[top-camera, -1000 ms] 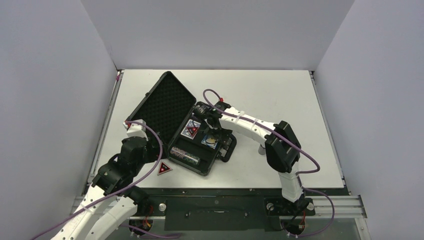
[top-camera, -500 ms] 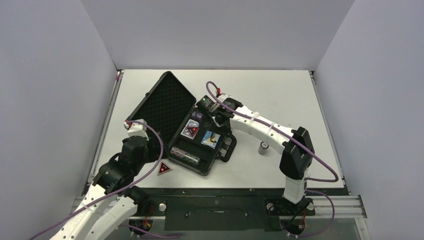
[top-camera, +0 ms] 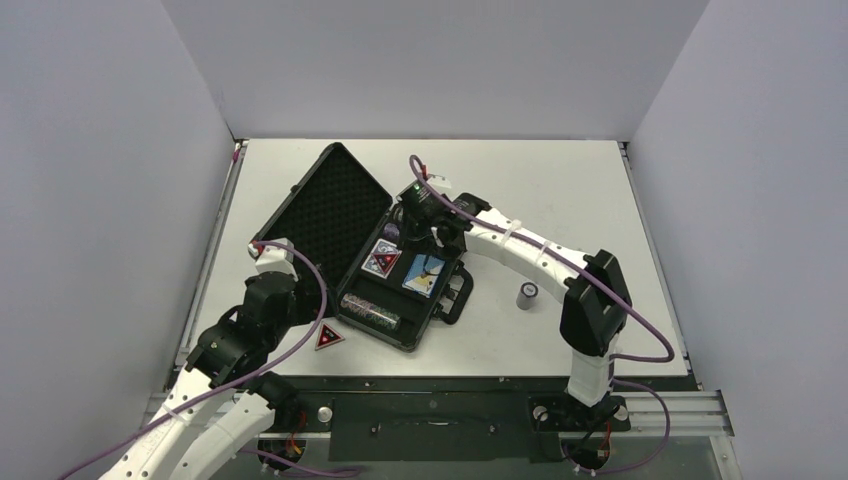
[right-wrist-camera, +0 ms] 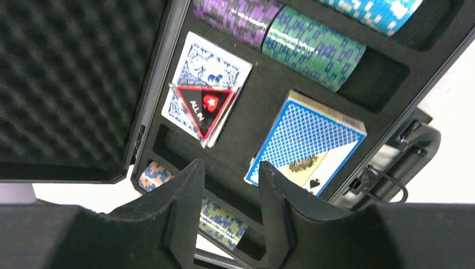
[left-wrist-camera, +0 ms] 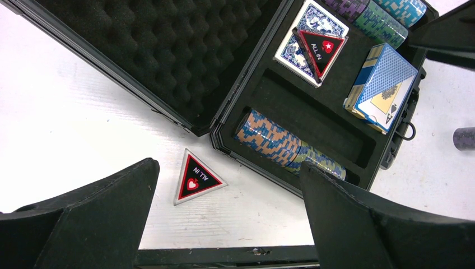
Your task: Pack up texas hold em set
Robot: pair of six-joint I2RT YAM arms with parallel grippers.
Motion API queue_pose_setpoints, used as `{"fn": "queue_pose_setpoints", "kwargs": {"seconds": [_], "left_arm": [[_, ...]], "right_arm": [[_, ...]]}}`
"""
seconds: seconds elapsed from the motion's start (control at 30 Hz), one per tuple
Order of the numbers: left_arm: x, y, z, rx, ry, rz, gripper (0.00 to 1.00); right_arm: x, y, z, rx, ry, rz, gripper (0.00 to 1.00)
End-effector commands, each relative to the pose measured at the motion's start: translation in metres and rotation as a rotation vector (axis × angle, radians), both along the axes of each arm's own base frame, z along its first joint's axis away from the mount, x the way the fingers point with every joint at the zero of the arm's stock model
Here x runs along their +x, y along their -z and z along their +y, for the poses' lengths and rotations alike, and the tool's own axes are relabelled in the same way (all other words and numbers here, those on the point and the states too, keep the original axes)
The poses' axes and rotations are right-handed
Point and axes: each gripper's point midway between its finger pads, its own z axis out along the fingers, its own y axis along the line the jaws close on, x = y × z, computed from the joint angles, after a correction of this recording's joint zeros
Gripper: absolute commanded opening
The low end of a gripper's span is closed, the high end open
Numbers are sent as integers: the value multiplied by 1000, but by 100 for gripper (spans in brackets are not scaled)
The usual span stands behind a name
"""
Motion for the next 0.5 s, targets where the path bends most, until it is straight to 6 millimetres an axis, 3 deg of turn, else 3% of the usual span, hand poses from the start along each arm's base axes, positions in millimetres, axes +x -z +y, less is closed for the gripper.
{"fn": "queue_pose_setpoints", "kwargs": {"seconds": [0.0, 0.23, 0.47], "left_arm": [[6, -9, -5, -29, 5, -29, 96], [6, -9, -7, -30, 12, -27, 96], [6, -9, -8, -32, 20, -26, 96]], "right_arm": [[23, -5, 5, 63, -30, -41, 36], [35, 13, 12, 77, -42, -7, 25], [40, 34, 13, 80, -45, 45, 24]]}}
